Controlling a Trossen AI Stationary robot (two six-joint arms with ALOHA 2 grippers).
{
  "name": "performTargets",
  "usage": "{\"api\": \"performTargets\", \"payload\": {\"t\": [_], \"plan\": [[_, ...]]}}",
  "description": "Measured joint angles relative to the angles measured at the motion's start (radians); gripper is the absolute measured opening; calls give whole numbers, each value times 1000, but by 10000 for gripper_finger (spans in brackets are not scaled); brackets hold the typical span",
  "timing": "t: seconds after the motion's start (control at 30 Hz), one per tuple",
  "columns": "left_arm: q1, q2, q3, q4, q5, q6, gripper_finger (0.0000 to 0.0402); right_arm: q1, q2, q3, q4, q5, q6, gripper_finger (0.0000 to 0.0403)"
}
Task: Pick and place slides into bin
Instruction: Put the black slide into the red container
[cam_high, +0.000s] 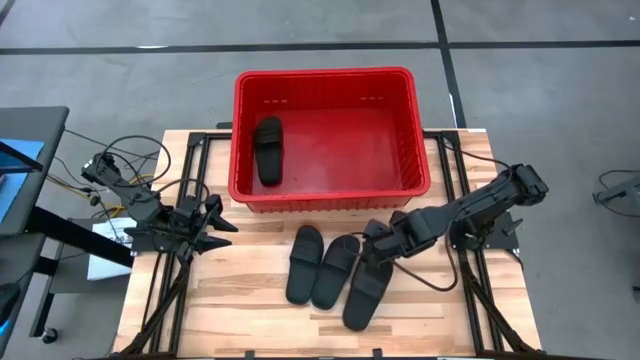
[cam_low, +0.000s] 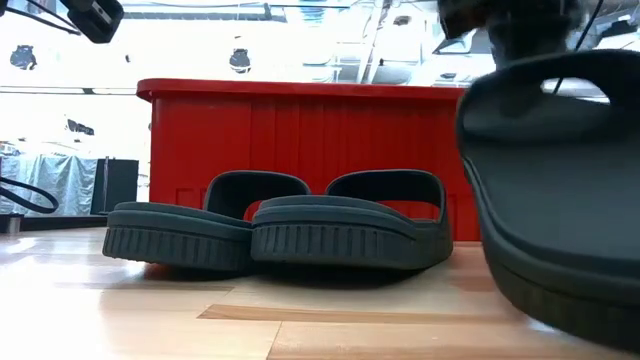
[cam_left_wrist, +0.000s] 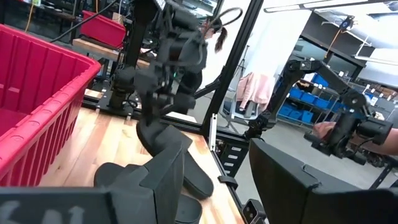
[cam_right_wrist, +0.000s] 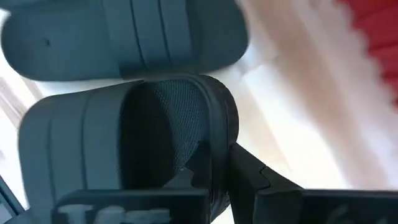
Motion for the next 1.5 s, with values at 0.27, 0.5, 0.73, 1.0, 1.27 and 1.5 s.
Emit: {"api": "performTargets", "payload": {"t": [0.27, 0.5, 0.73, 1.0, 1.27, 1.5], "plan": [[0, 6, 0, 65, 0, 3, 172, -1, 0, 251, -218, 149, -61, 11], [0, 64, 0, 162, 0, 88, 172, -38, -2, 419, -281, 221, -154, 11], [0, 153, 21, 224, 0, 191, 172, -110, -2, 548, -297, 224, -294, 11], [0, 284, 131, 171, -58, 230, 172, -218, -2, 646, -295, 224, -462, 11], [33, 386, 215, 72, -113, 50, 172, -291, -2, 711, -291, 222, -571, 11], [86, 448, 303, -82, -128, 138, 169, -346, -2, 749, -282, 219, -603, 11]]}}
